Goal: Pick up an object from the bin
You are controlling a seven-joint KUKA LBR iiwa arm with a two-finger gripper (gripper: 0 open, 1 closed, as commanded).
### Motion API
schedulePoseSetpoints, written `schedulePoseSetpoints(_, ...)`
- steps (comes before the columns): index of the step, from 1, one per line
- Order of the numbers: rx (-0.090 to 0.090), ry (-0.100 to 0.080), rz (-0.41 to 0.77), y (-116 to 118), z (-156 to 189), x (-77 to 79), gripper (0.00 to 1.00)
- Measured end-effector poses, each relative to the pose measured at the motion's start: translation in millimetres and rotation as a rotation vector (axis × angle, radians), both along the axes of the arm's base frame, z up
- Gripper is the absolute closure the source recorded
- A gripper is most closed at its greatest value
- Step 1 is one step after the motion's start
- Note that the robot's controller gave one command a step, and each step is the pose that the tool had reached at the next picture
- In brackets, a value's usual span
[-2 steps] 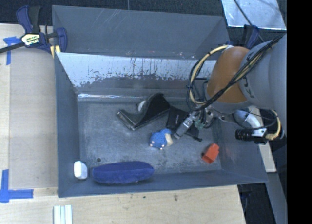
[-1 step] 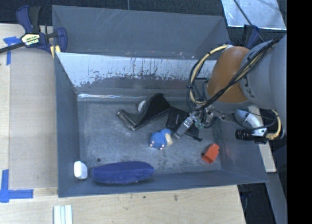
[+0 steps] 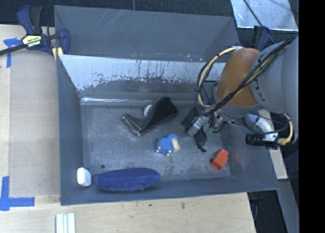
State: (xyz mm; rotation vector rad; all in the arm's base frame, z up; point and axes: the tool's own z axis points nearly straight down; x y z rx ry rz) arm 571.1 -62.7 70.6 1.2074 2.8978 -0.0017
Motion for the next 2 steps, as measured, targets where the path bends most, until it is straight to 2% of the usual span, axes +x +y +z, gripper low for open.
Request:
schedulePoseSetpoints(1,0.000,-0.009,0.003,-1,88,2.4,1.00)
schedulePoseSetpoints(2,0.000,-0.005,0.006,-2,121,3.8,1.00)
